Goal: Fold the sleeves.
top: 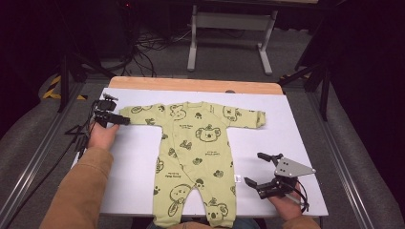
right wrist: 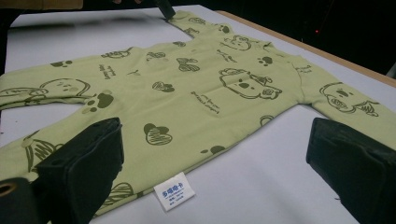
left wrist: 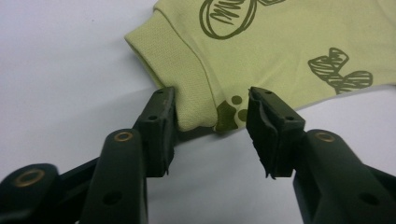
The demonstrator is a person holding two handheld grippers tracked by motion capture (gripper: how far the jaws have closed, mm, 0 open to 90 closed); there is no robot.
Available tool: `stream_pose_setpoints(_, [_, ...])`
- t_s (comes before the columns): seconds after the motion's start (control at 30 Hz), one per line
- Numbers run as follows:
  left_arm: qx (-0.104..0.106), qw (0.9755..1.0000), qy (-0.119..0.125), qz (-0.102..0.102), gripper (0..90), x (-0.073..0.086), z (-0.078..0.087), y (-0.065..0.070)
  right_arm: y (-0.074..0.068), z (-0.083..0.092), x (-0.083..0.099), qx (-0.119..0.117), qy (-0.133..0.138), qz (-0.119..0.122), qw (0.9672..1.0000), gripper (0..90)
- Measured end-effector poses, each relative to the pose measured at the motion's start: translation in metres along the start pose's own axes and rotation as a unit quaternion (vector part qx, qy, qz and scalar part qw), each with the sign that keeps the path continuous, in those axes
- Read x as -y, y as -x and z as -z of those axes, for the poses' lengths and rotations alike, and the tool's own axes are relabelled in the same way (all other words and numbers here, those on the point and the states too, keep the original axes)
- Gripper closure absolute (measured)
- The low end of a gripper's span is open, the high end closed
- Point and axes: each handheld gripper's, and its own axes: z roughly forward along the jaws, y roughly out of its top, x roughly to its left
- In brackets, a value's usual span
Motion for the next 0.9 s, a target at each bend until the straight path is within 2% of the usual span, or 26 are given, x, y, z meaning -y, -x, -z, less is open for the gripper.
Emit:
stream_pose_setpoints(0.43, [0.003, 1.0000, 0.008, -0.002, 81.0, 0.000, 0.010, 0.001, -0.002, -0.001, -0.001, 0.001, -0.001, 0.005, 1.0000, 5.9])
stream_pose_setpoints(0.63, [0.002, 0.9998, 0.018, -0.008, 82.9, -0.002, 0.016, 0.005, -0.002, 0.000, -0.001, 0.003, 0.000, 0.006, 1.0000, 6.1])
stream_pose_setpoints(0.9, [-0.001, 0.9988, 0.043, -0.025, 83.2, -0.006, 0.036, 0.010, -0.002, 0.000, -0.001, 0.003, 0.000, 0.005, 1.0000, 6.1])
